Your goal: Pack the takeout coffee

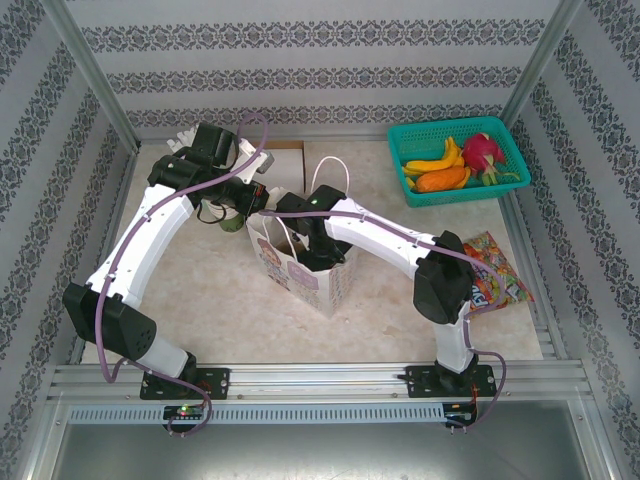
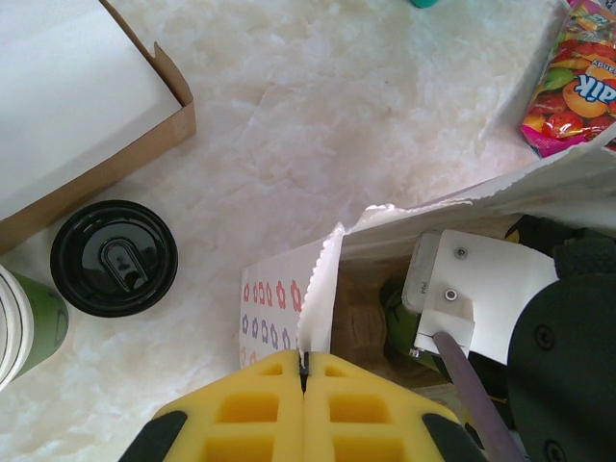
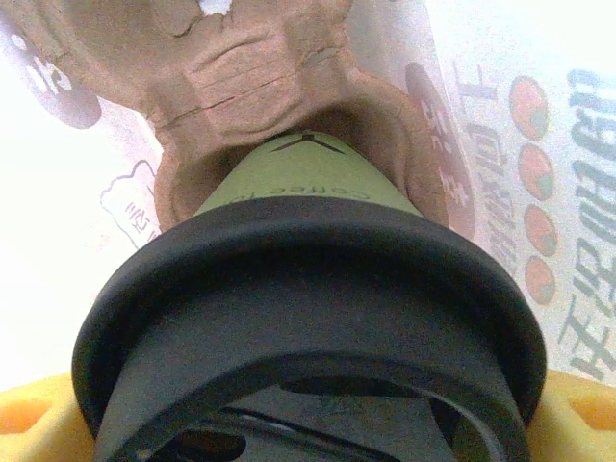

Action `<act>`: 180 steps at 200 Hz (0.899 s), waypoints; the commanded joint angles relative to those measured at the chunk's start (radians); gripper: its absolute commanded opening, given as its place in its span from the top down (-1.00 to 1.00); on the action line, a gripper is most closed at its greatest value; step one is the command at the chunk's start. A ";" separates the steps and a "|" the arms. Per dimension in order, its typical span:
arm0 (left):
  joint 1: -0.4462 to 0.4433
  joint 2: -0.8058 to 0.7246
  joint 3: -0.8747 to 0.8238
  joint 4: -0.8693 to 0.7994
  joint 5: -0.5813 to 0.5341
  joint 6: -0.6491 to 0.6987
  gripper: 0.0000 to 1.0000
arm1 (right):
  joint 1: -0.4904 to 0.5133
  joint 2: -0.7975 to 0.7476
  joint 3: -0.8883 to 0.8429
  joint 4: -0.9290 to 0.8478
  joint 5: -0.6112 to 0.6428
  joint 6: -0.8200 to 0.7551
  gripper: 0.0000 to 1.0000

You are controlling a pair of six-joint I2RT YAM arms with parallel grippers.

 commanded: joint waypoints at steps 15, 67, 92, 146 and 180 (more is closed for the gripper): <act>0.006 0.002 -0.003 0.008 0.007 -0.007 1.00 | -0.010 -0.033 -0.013 0.024 -0.027 0.000 -0.16; 0.006 0.001 -0.004 0.006 0.006 -0.007 1.00 | -0.012 -0.033 -0.017 0.035 -0.041 -0.005 -0.16; 0.006 0.002 -0.003 0.005 0.008 -0.007 1.00 | -0.014 -0.035 -0.019 0.035 -0.041 -0.005 -0.16; 0.005 0.003 -0.003 0.005 0.008 -0.007 1.00 | -0.015 -0.035 -0.021 0.042 -0.042 -0.006 -0.16; 0.005 0.003 -0.003 0.004 0.007 -0.007 1.00 | -0.015 -0.036 -0.025 0.044 -0.044 -0.008 -0.16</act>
